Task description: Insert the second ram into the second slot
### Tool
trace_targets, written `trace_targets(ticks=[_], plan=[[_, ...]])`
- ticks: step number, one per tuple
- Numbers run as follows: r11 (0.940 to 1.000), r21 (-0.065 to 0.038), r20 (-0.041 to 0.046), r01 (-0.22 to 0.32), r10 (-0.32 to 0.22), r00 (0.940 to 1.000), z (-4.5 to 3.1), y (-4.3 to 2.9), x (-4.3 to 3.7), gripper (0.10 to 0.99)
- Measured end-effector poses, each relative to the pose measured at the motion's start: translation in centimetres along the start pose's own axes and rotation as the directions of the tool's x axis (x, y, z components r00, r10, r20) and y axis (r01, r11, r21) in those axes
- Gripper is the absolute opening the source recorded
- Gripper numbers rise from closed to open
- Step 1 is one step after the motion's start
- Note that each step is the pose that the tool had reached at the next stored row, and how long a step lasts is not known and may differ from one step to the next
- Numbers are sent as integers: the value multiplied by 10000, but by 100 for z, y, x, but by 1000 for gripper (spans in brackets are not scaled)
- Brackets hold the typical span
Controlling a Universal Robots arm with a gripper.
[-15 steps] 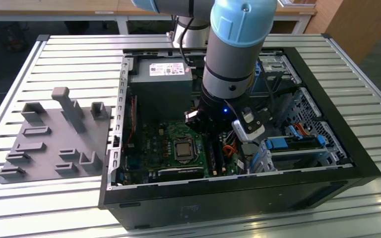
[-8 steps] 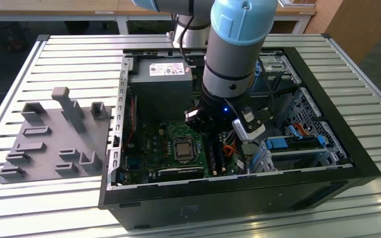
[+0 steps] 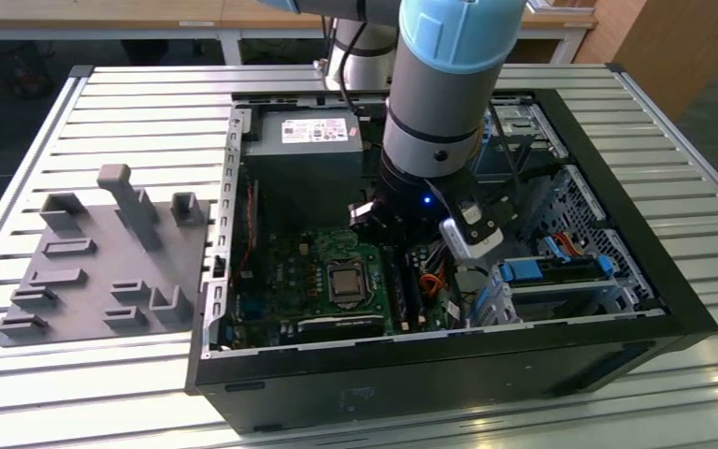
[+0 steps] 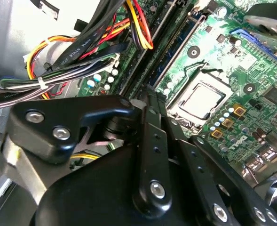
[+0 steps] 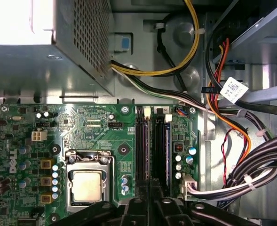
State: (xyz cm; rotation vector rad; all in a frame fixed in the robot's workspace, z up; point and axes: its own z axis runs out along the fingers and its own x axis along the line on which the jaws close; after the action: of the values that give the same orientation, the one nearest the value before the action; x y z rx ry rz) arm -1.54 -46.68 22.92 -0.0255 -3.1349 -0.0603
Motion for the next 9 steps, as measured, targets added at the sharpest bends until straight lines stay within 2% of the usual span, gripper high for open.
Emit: trace_targets(ticks=[1, 3, 9], plan=[[10000, 0, 0, 0, 0, 10000, 0, 0, 0, 129], [10000, 8, -2, 0, 0, 10000, -2, -1, 0, 106], [10000, 7, -1, 0, 0, 10000, 26, -2, 0, 106]])
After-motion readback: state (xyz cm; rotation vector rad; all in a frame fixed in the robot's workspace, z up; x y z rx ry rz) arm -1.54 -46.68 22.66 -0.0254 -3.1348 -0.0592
